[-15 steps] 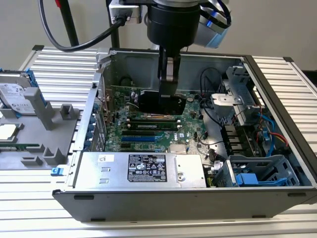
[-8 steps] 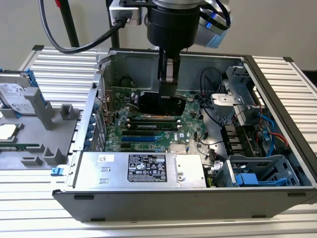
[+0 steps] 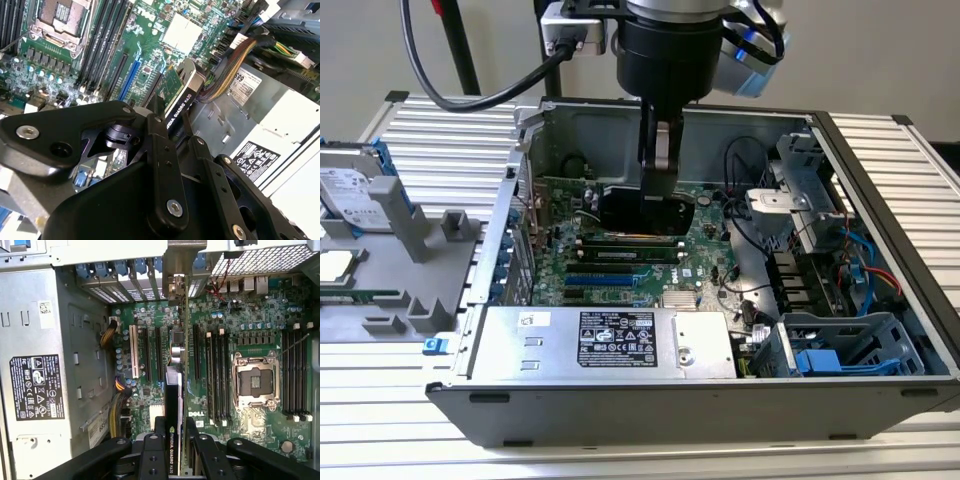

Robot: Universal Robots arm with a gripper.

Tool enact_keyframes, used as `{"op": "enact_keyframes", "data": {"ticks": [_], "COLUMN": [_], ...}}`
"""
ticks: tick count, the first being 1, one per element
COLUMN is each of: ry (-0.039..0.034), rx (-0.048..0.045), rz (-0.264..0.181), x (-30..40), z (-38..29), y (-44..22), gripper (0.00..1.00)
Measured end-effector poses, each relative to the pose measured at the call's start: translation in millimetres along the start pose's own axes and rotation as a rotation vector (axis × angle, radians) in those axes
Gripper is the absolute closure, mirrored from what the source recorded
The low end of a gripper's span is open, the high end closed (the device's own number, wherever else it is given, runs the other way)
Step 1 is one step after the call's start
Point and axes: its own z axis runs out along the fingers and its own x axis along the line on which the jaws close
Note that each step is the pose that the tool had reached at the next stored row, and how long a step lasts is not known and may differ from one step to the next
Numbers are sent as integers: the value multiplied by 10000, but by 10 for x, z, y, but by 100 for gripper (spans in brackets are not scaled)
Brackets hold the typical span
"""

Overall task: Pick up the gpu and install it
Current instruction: 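Insert the gpu into the slot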

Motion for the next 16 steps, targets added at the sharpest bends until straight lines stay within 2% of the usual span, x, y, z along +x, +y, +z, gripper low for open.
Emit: {"op": "enact_keyframes", "data": {"ticks": [16], "ry": [8], "rx": [1], "rz": [-1], "x": [-1], "z": [29], "y": [1], "gripper": [100]}}
